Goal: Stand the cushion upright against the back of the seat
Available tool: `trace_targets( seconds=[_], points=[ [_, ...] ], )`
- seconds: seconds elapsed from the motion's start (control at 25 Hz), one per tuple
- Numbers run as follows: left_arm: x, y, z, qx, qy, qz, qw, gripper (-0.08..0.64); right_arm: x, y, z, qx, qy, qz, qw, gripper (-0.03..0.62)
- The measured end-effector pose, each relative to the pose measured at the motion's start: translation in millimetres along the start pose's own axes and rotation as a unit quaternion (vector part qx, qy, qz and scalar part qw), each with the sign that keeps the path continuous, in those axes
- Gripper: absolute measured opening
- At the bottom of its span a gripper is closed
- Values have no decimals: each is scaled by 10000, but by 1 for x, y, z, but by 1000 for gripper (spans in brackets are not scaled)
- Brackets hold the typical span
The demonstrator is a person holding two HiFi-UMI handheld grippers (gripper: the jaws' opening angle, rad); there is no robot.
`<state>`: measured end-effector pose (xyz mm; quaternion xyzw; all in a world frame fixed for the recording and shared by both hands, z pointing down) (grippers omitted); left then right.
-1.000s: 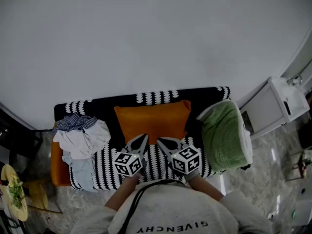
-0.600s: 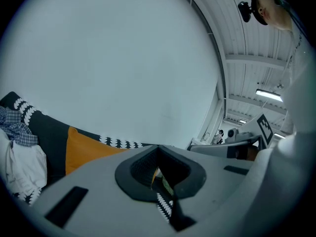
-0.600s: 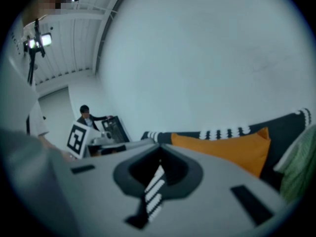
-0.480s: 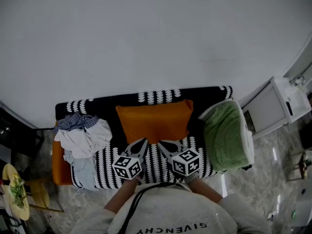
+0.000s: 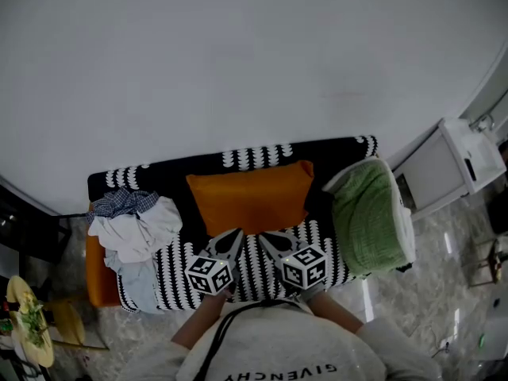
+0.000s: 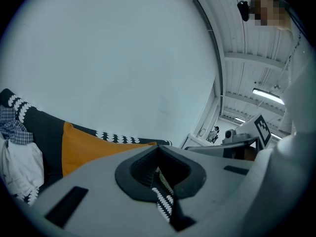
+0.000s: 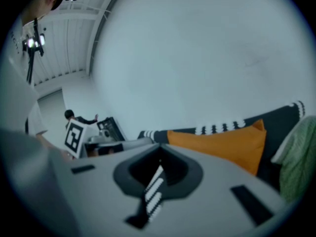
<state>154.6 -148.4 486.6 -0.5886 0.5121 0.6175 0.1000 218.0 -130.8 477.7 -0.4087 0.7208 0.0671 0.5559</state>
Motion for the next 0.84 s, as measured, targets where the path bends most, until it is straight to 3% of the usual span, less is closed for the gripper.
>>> trace_targets(
  seconds=[0.84],
  points=[
    [8, 21, -11, -199, 194, 25, 9996, 25, 5, -5, -19, -230, -72, -141, 9996, 18]
  ],
)
Point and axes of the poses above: the fingertips, and each gripper's own axes: z backward along the fingers, y to its left, x out of its top, the point moved 1 cm from there along z, backward along the fingers, and after that the axes turned 4 degrees about z, right-handed, at the moved point
